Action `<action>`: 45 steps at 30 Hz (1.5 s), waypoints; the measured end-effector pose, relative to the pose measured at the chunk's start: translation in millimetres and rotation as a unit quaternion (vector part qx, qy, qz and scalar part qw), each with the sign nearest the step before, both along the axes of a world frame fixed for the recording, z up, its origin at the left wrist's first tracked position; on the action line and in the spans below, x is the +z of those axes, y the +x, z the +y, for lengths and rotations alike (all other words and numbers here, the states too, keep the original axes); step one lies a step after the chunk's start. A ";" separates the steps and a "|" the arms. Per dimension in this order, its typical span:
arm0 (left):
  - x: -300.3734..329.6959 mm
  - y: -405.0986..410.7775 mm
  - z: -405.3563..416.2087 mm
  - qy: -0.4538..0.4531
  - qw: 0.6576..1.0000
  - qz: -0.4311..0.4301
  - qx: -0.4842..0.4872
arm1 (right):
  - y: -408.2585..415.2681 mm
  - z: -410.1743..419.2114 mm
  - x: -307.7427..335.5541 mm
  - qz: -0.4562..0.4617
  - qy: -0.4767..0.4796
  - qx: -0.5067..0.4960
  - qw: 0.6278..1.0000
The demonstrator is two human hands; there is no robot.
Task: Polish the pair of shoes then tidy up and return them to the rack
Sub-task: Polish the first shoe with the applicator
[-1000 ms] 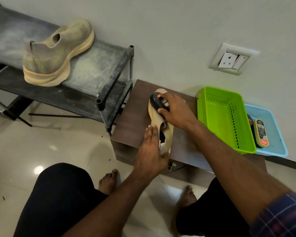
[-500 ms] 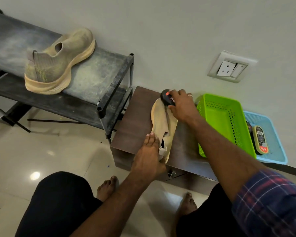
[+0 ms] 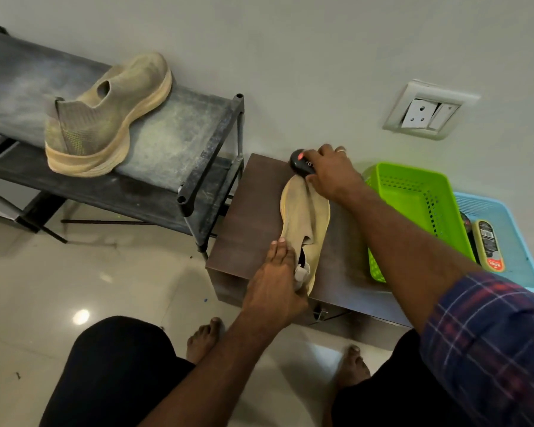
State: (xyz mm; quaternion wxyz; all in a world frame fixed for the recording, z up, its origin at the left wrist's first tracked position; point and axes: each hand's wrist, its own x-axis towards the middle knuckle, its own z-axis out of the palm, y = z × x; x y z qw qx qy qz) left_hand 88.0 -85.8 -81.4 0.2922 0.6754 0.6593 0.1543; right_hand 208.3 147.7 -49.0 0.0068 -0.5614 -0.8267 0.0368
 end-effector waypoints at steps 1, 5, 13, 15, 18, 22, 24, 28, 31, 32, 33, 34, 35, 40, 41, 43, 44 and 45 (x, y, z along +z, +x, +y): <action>-0.5 0.0 0.3 0.000 1.000 0.001 -0.001 | 3.1 4.6 3.1 0.021 0.013 -0.025 0.999; -3.6 0.4 1.8 0.002 1.000 0.009 -0.004 | 6.5 -17.7 12.4 0.132 -0.016 0.061 0.989; -2.6 -2.1 0.9 0.010 1.000 0.001 0.005 | 10.4 -16.7 -13.1 0.098 -0.018 -0.051 0.994; -4.2 -2.3 1.4 0.011 1.000 -0.003 0.007 | 11.2 -14.5 -9.4 0.125 0.010 -0.083 0.989; -6.7 -1.9 3.3 0.012 1.000 0.002 0.008 | 16.1 -41.7 -7.6 0.128 -0.005 -0.062 0.990; -7.6 -2.2 3.5 0.016 0.999 -0.026 0.023 | 37.8 -106.8 -13.1 0.117 -0.049 -0.093 0.988; -7.3 -1.9 3.6 0.021 0.999 -0.029 0.028 | 43.5 -135.2 -9.1 0.140 -0.066 -0.100 0.983; -4.8 -0.6 5.9 0.021 0.999 -0.026 0.029 | 54.9 -168.7 4.0 0.263 -0.194 -0.137 0.935; -1.4 -3.3 7.5 0.026 0.999 -0.032 0.026 | 57.6 -159.9 2.1 0.323 -0.119 -0.164 0.925; -1.0 -4.0 7.7 0.032 0.998 -0.042 0.023 | 55.8 -155.8 -1.9 0.308 -0.081 -0.154 0.935; -1.0 -5.3 7.4 0.036 0.997 -0.056 0.024 | 51.2 -153.3 -6.3 0.289 -0.060 -0.146 0.944; -0.8 -7.0 6.8 0.035 0.996 -0.075 0.034 | 44.7 -152.5 -9.8 0.271 -0.054 -0.147 0.950; -0.3 -8.3 6.6 0.031 0.995 -0.089 0.044 | 40.0 -153.1 -13.9 0.262 -0.055 -0.154 0.951; -4.4 -8.7 8.9 0.031 0.991 -0.108 0.074 | 46.2 -178.2 -8.9 0.277 -0.129 -0.133 0.943; -6.2 -7.2 10.3 0.035 0.991 -0.106 0.078 | 47.6 -188.5 -6.9 0.293 -0.148 -0.125 0.936; -11.8 -6.3 12.4 0.045 0.990 -0.107 0.084 | 48.5 -207.7 -0.5 0.335 -0.195 -0.127 0.913; -13.3 -7.1 12.7 0.051 0.988 -0.112 0.089 | 49.8 -215.0 5.1 0.372 -0.239 -0.138 0.886; -14.0 -7.2 13.0 0.056 0.986 -0.120 0.099 | 53.7 -217.2 9.2 0.424 -0.284 -0.153 0.846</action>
